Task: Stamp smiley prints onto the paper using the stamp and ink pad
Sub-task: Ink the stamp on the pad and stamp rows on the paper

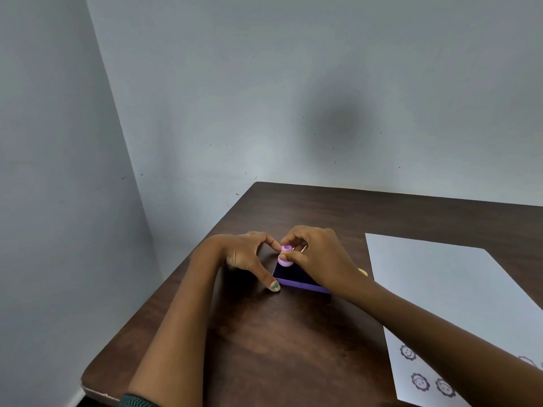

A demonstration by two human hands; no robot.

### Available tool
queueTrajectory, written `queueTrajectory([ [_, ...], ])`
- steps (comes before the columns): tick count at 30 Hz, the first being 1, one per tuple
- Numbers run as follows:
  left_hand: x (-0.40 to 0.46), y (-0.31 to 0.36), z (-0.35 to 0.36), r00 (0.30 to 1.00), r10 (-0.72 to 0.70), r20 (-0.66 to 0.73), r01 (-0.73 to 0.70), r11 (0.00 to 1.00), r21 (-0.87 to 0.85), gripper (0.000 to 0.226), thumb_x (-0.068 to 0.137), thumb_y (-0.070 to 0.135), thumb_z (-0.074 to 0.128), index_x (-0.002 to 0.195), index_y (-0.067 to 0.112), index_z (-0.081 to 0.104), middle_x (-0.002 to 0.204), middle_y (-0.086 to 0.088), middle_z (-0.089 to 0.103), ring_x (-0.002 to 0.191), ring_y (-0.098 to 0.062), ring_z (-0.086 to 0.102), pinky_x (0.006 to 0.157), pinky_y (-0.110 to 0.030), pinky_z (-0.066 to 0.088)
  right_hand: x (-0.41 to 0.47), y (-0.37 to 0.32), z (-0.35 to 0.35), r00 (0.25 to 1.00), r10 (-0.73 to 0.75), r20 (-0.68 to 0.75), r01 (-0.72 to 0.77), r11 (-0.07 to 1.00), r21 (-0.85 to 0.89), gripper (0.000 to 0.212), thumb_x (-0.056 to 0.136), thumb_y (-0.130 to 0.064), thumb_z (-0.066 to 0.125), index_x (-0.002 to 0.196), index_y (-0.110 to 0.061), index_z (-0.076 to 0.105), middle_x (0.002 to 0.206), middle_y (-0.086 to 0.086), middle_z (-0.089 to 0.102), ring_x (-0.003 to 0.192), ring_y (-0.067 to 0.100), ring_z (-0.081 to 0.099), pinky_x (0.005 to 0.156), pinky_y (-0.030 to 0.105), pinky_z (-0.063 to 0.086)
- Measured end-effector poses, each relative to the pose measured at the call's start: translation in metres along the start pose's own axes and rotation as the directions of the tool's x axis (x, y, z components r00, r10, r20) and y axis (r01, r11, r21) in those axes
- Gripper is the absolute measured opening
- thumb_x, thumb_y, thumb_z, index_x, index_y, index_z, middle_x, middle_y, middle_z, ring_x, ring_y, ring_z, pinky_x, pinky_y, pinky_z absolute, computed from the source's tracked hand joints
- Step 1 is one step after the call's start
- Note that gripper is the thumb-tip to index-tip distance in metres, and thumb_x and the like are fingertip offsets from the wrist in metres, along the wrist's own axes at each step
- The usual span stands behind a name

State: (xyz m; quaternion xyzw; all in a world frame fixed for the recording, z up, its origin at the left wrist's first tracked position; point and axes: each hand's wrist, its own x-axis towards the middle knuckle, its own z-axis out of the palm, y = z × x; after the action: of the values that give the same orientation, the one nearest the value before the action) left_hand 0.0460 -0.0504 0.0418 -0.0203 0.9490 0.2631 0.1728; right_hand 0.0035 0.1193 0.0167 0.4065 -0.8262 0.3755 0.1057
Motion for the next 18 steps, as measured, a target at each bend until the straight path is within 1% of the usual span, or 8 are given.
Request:
queueTrajectory([
  [5, 0.000, 0.001, 0.000, 1.000, -0.002, 0.003, 0.002, 1.000, -0.004, 0.065, 0.068, 0.035, 0.081, 0.115, 0.039, 0.037, 0.124, 0.007, 0.031, 0.113, -0.017, 0.035, 0.097, -0.033, 0.035, 0.001, 0.002, 0.002, 1.000, -0.017, -0.006, 0.016, 1.000, -0.007, 0.013, 0.076, -0.018, 0.073, 0.088, -0.013, 0.071, 0.086, 0.003, 0.073, 0.065, 0.003, 0.055, 0.062, 0.015, 0.044],
  [7, 0.000, 0.001, 0.000, 1.000, -0.004, 0.002, 0.004, 1.000, 0.000, 0.065, 0.068, 0.035, 0.081, 0.115, 0.039, 0.037, 0.122, 0.008, 0.031, 0.112, -0.017, 0.035, 0.096, -0.032, 0.035, 0.000, 0.004, 0.004, 1.000, -0.021, -0.017, 0.021, 0.999, -0.024, 0.014, 0.077, -0.019, 0.072, 0.090, -0.014, 0.072, 0.088, 0.003, 0.074, 0.070, 0.004, 0.055, 0.066, 0.022, 0.048],
  [8, 0.000, 0.001, 0.000, 1.000, -0.005, 0.002, 0.005, 1.000, 0.001, 0.065, 0.068, 0.035, 0.081, 0.115, 0.039, 0.036, 0.122, 0.008, 0.031, 0.111, -0.017, 0.035, 0.096, -0.032, 0.035, -0.002, 0.005, 0.004, 0.999, -0.030, -0.022, 0.029, 0.998, -0.047, 0.015, 0.078, -0.021, 0.071, 0.091, -0.014, 0.071, 0.090, 0.003, 0.073, 0.074, 0.006, 0.055, 0.069, 0.026, 0.048],
  [10, 0.001, 0.001, 0.000, 1.000, -0.006, 0.004, 0.006, 1.000, 0.004, 0.066, 0.068, 0.035, 0.081, 0.115, 0.040, 0.036, 0.123, 0.007, 0.032, 0.111, -0.017, 0.036, 0.095, -0.032, 0.036, -0.006, 0.006, 0.005, 0.997, -0.076, -0.031, 0.072, 0.991, -0.115, 0.015, 0.080, -0.024, 0.069, 0.092, -0.016, 0.070, 0.095, 0.001, 0.072, 0.082, 0.009, 0.053, 0.071, 0.029, 0.046],
  [12, 0.001, 0.001, 0.001, 1.000, -0.006, 0.007, 0.006, 1.000, 0.009, 0.066, 0.068, 0.035, 0.081, 0.116, 0.039, 0.035, 0.130, 0.005, 0.033, 0.112, -0.017, 0.036, 0.098, -0.033, 0.038, -0.012, 0.005, 0.004, 0.987, -0.156, -0.040, 0.145, 0.970, -0.194, 0.012, 0.081, -0.026, 0.067, 0.089, -0.017, 0.069, 0.098, -0.002, 0.071, 0.088, 0.012, 0.052, 0.070, 0.029, 0.045],
  [14, 0.001, 0.001, 0.001, 1.000, -0.006, 0.005, 0.006, 1.000, -0.002, 0.067, 0.067, 0.034, 0.081, 0.117, 0.039, 0.036, 0.137, 0.003, 0.033, 0.114, -0.018, 0.036, 0.102, -0.035, 0.037, -0.018, 0.003, 0.002, 0.974, -0.223, -0.045, 0.203, 0.941, -0.271, 0.014, 0.082, -0.025, 0.064, 0.092, -0.016, 0.069, 0.101, -0.004, 0.071, 0.090, 0.015, 0.053, 0.068, 0.030, 0.045],
  [16, 0.000, 0.001, 0.000, 1.000, -0.003, 0.002, 0.003, 1.000, -0.013, 0.069, 0.067, 0.034, 0.082, 0.118, 0.038, 0.037, 0.139, 0.003, 0.032, 0.115, -0.017, 0.035, 0.101, -0.033, 0.036, -0.024, 0.002, -0.001, 0.964, -0.263, -0.030, 0.238, 0.911, -0.337, 0.021, 0.082, -0.020, 0.057, 0.098, -0.016, 0.069, 0.103, -0.004, 0.071, 0.089, 0.017, 0.053, 0.065, 0.029, 0.041],
  [18, 0.000, 0.001, 0.000, 1.000, -0.005, 0.003, 0.005, 1.000, -0.012, 0.072, 0.066, 0.035, 0.082, 0.123, 0.036, 0.038, 0.140, 0.003, 0.031, 0.115, -0.016, 0.034, 0.100, -0.033, 0.034, -0.026, 0.003, -0.005, 0.959, -0.283, -0.008, 0.257, 0.884, -0.389, 0.030, 0.076, -0.013, 0.052, 0.101, -0.016, 0.068, 0.105, -0.004, 0.071, 0.089, 0.020, 0.052, 0.066, 0.029, 0.034],
])
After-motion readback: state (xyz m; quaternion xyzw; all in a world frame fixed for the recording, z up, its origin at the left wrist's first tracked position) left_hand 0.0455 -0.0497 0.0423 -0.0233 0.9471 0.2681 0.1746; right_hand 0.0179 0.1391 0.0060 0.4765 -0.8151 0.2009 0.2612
